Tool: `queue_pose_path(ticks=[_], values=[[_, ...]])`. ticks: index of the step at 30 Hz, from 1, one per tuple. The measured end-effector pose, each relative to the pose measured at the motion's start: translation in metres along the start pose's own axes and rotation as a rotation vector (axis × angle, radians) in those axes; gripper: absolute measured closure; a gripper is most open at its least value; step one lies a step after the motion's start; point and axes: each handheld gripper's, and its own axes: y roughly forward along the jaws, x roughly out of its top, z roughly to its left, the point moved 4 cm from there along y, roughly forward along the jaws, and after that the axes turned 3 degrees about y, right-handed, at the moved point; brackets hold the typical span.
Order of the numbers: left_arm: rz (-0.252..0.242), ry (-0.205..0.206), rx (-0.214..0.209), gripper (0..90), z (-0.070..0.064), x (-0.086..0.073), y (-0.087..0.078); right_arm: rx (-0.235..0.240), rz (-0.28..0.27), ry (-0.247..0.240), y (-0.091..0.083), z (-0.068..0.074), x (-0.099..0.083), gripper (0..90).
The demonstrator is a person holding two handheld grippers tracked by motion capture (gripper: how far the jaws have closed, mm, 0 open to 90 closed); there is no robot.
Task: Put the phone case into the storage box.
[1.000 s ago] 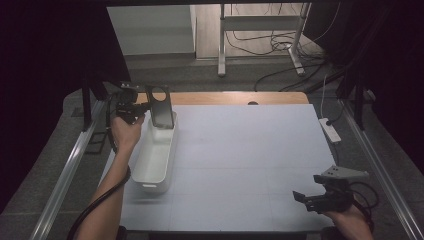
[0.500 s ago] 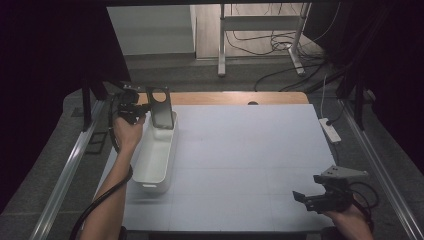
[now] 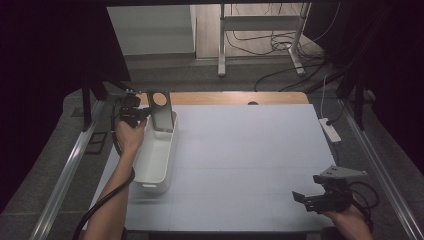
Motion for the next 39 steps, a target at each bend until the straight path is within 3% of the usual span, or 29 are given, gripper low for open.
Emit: queue_pose_path(ticks=[25, 32, 39], values=[[0.030, -0.001, 0.001, 89.1, 0.000, -0.009, 0.012, -0.001, 0.017, -0.001, 0.001, 0.000, 0.000, 1.3], [0.037, 0.011, 0.005, 89.0, -0.002, -0.009, 0.013, -0.001, 0.020, -0.001, 0.002, 0.000, 0.000, 1.3], [0.062, 0.048, 0.027, 87.0, -0.007, -0.010, 0.018, 0.000, 0.020, -0.002, 0.001, 0.000, 0.000, 1.4]])
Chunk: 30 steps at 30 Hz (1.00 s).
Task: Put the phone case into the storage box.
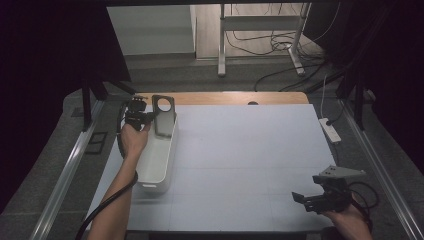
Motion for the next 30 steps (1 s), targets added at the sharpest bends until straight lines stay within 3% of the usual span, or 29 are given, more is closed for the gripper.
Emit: queue_pose_path(ticks=[5, 12, 25, 30], values=[[-0.013, 0.000, -0.009, 81.4, -0.0011, 0.0005, 0.0004, 0.000, -0.001, -0.001, -0.0001, -0.0002, 0.0000, 1.4], [-0.018, 0.032, -0.010, 73.6, -0.0019, 0.0026, -0.0029, 0.000, -0.001, -0.002, -0.0001, 0.0000, 0.0000, 1.4], [-0.043, 0.031, -0.055, 51.9, -0.0058, 0.0043, -0.0049, 0.001, 0.001, -0.003, 0.0002, 0.0004, 0.0000, 1.4], [-0.047, 0.033, -0.052, 44.7, -0.0054, 0.0045, -0.0060, 0.000, 0.000, -0.005, 0.0000, 0.0003, 0.0000, 1.4]])
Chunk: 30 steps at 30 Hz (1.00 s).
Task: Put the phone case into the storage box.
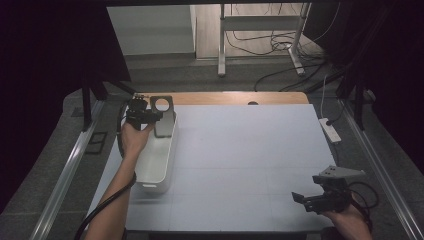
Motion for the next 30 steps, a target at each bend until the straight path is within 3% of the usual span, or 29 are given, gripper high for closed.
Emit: queue_pose_path(ticks=[4, 8, 12, 15, 22, 26, 30], values=[[-0.008, -0.012, -0.025, 38.0, 0.004, -0.001, -0.002, 0.000, 0.002, 0.002, 0.000, 0.000, 0.000, 1.4], [-0.013, -0.031, -0.076, 31.5, 0.008, -0.004, -0.004, -0.001, 0.005, 0.001, 0.001, 0.000, 0.000, 1.4], [-0.009, -0.014, -0.091, 25.7, 0.009, -0.006, -0.005, 0.000, 0.005, 0.000, 0.001, 0.000, 0.000, 1.4], [-0.016, -0.025, -0.131, 20.4, 0.009, -0.007, -0.005, 0.000, 0.005, 0.000, 0.001, 0.001, 0.000, 1.4], [-0.026, -0.005, -0.201, 9.2, 0.006, -0.007, -0.008, -0.002, 0.007, -0.004, 0.001, 0.001, 0.000, 1.4], [-0.026, 0.011, -0.225, 4.1, 0.005, -0.007, -0.011, -0.004, 0.005, -0.006, 0.001, 0.001, 0.000, 1.4], [-0.012, 0.046, -0.204, 2.0, 0.002, -0.009, -0.011, -0.003, 0.003, -0.006, 0.000, 0.001, 0.000, 1.4]])
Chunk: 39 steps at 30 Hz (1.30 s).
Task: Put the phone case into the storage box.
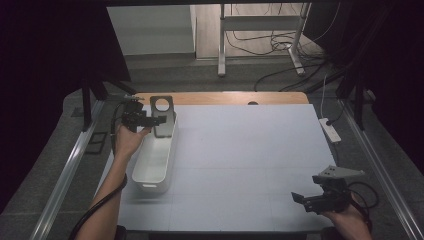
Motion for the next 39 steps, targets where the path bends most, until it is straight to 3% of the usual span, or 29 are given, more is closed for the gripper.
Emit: queue_pose_path(ticks=[2, 9, 15, 21, 39], values=[[0.002, 0.019, 0.013, 0.9, -0.002, -0.001, 0.000, 0.001, 0.000, -0.001, 0.000, 0.000, 0.000, 1.4], [-0.008, 0.019, 0.004, 0.8, -0.003, -0.001, -0.003, 0.002, 0.000, -0.002, 0.000, 0.000, 0.000, 1.4], [-0.005, 0.047, 0.018, 0.8, -0.005, -0.002, -0.006, 0.002, 0.000, -0.003, 0.000, 0.000, 0.000, 1.4], [-0.029, 0.061, 0.018, 0.7, -0.007, -0.002, -0.009, 0.002, 0.000, -0.005, 0.000, 0.001, 0.000, 1.4], [-0.043, 0.079, -0.076, 0.6, -0.014, -0.006, -0.016, 0.003, 0.004, -0.005, 0.000, 0.001, 0.000, 1.4]])
